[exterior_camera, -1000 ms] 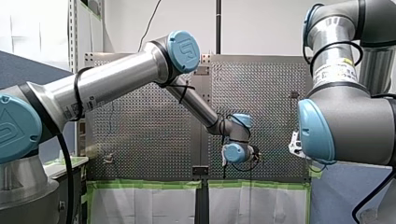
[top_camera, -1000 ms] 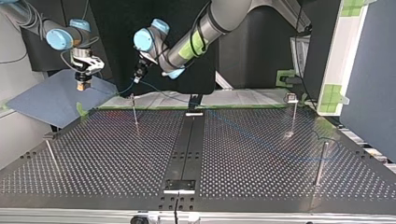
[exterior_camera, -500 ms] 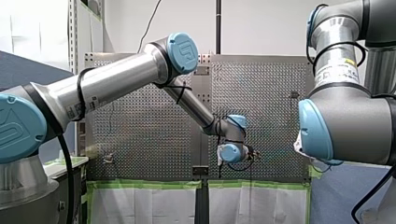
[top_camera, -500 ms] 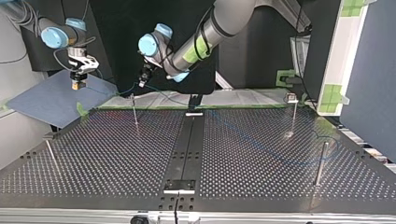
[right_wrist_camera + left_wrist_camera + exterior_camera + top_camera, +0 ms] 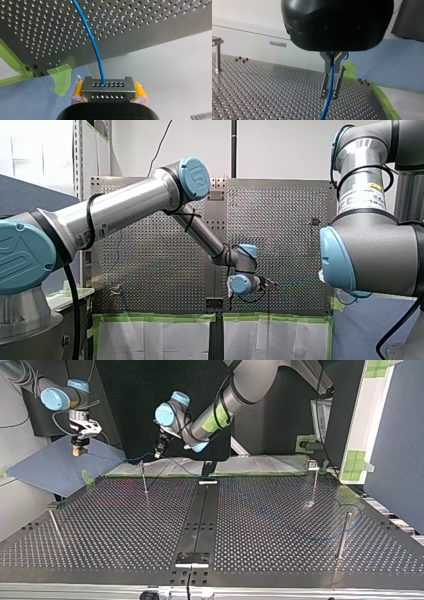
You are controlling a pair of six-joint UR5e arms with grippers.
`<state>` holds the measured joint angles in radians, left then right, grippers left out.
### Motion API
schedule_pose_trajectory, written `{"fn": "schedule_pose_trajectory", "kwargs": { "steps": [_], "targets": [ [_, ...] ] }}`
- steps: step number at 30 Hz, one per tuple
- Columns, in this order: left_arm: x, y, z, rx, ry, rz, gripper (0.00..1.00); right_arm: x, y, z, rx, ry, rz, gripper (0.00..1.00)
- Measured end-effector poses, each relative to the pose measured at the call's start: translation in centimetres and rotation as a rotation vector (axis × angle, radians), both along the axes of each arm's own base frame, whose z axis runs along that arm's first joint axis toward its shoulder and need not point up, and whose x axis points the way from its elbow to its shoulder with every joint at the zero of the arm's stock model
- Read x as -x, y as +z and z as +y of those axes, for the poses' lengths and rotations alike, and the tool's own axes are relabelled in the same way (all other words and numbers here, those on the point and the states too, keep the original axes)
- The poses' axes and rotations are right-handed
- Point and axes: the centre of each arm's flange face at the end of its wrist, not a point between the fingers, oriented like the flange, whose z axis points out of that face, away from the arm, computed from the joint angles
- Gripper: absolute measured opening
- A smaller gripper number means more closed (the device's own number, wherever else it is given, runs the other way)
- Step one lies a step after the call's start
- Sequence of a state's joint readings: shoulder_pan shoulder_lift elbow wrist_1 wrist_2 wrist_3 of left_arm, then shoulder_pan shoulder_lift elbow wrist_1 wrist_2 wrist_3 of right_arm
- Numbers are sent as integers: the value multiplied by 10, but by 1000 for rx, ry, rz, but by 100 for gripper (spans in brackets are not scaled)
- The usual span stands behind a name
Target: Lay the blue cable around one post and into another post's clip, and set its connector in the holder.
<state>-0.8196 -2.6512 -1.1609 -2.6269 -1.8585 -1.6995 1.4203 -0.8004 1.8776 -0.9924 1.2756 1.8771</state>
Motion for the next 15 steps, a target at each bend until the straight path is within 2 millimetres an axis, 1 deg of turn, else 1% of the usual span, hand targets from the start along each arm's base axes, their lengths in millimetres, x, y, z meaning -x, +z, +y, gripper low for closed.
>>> {"fn": "schedule_pose_trajectory", "kwargs": {
  "steps": [5, 9, 15],
  "targets": [
    [-6, -10, 10, 8, 11, 6, 1, -3, 1, 0, 7, 21, 2, 17],
    [-9, -13, 13, 9, 16, 8, 1, -8, 1, 0, 9, 43, 3, 17],
    [-26, -17, 21, 20, 24, 8, 1, -9, 2, -1, 20, 50, 2, 17]
  ]
}}
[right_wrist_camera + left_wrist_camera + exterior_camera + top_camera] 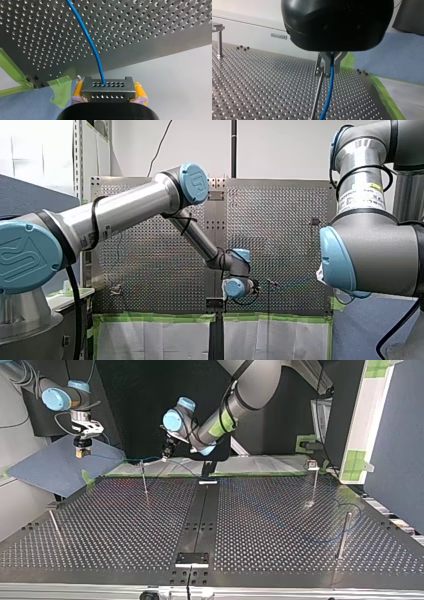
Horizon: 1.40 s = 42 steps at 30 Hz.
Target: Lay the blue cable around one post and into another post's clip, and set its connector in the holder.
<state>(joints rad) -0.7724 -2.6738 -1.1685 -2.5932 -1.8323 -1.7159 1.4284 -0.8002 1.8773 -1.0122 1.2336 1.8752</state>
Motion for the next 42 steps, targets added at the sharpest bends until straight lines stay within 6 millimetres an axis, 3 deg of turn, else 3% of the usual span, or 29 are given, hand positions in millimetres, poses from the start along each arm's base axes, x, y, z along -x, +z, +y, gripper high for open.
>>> {"fn": "schedule_pose_trajectory", "kwargs": {
  "steps": [16, 27, 34, 42],
  "targets": [
    [-24, 3, 15, 8, 23, 2, 1, 3, 1, -3, 6, -8, 0, 17],
    [-16, 1, 10, 0, 10, 10, 1, -1, -1, 0, -5, 6, 29, 17],
    [-27, 9, 12, -5, 22, 8, 1, -9, 0, 1, 8, 64, 43, 17],
    [-14, 8, 4, -23, 6, 15, 1, -12, -1, 1, 9, 85, 43, 17]
  ]
}}
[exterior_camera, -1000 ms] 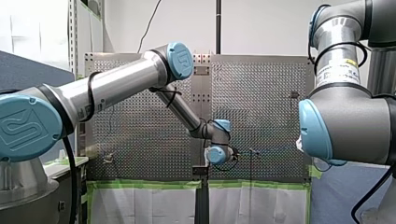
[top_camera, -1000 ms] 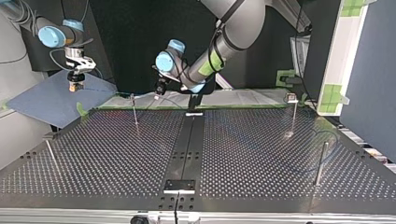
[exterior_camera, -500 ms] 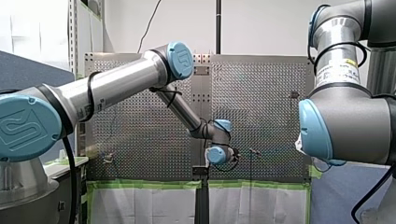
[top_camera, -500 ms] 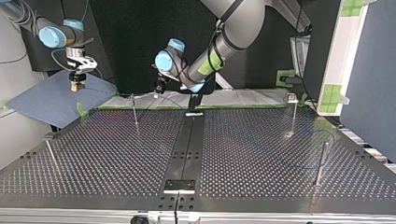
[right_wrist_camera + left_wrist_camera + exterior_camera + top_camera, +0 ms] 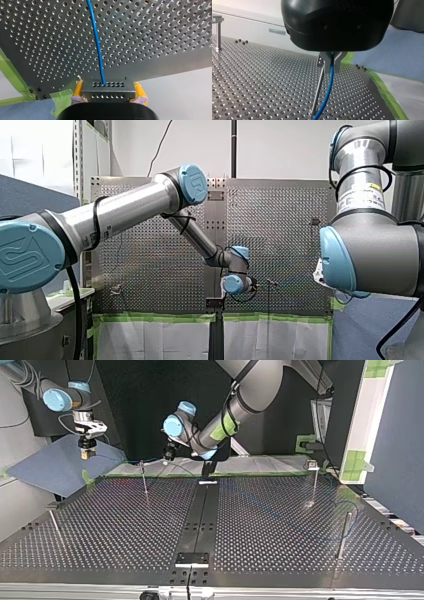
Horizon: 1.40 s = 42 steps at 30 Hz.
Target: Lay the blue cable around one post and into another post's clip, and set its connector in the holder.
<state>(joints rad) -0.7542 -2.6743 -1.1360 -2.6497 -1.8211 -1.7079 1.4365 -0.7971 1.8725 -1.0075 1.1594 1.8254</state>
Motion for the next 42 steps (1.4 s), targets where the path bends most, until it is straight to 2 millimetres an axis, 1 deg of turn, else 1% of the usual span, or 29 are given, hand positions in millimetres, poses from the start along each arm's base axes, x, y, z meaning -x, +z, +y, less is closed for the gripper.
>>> {"fn": "schedule_pose_trajectory", "kwargs": {
  "steps": [6, 9, 15, 23, 31, 36, 42],
  "targets": [
    [0, -1, 3, -6, 15, 2, 1, 0, -12, 4, -26, 0, 1, 17],
    [-2, -1, 5, -7, 20, 2, 1, 1, -14, 4, -31, -3, 2, 17],
    [-6, -2, 7, -6, 27, 1, 1, 5, -16, 3, -38, -17, -1, 17],
    [-15, -2, 15, -3, 43, -1, 1, 13, -15, 1, -37, -44, -5, 17],
    [-21, -2, 18, 2, 35, -2, 1, 15, -14, -4, -33, -51, -11, 17],
    [-19, -3, 17, 1, 25, 2, 1, 15, -14, -4, -35, -51, -9, 17],
    [-10, -9, 17, -7, 16, 11, 1, 14, -14, -3, -36, -49, -7, 17]
  ]
}}
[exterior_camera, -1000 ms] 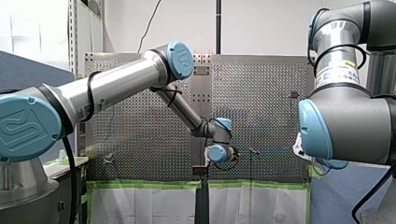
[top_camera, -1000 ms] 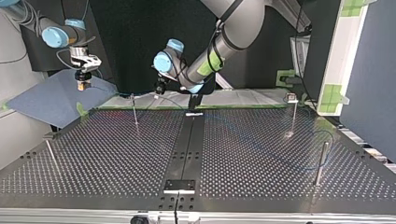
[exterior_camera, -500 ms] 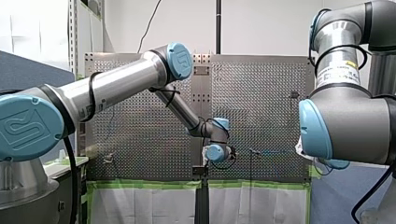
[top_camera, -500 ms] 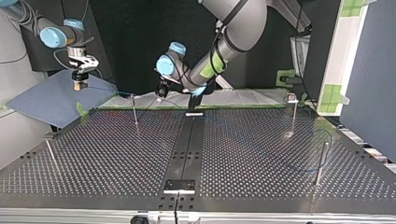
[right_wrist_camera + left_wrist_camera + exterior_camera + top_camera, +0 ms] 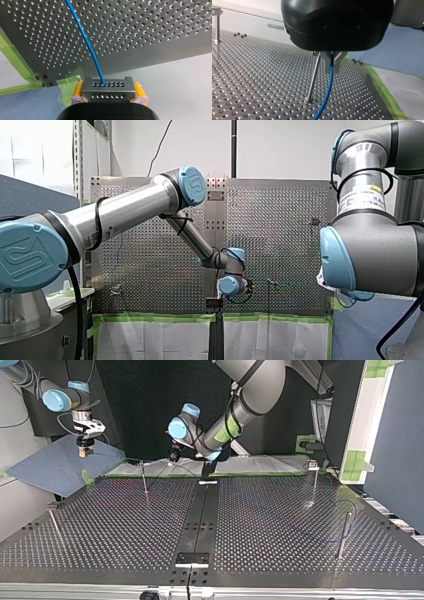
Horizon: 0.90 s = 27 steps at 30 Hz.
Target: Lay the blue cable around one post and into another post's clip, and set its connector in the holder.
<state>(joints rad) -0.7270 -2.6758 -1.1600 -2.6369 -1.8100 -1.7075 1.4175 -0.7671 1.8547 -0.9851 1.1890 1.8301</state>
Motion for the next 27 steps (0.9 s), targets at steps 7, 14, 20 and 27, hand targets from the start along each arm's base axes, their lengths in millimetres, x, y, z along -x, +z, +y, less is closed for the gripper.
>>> {"fn": "schedule_pose_trajectory", "kwargs": {
  "steps": [7, 14, 20, 27],
  "targets": [
    [6, -2, -2, -1, -8, 2, 1, -2, -2, 1, -3, 3, 1, 17],
    [2, -3, -4, 44, -25, -4, 1, -1, -2, 0, -1, 1, -2, 17],
    [-5, -6, 0, 56, -23, -1, 1, -1, -2, 0, 2, 0, -3, 17],
    [-9, -11, -2, 55, -22, 3, 1, -1, -1, -2, 5, 1, -3, 17]
  ]
}}
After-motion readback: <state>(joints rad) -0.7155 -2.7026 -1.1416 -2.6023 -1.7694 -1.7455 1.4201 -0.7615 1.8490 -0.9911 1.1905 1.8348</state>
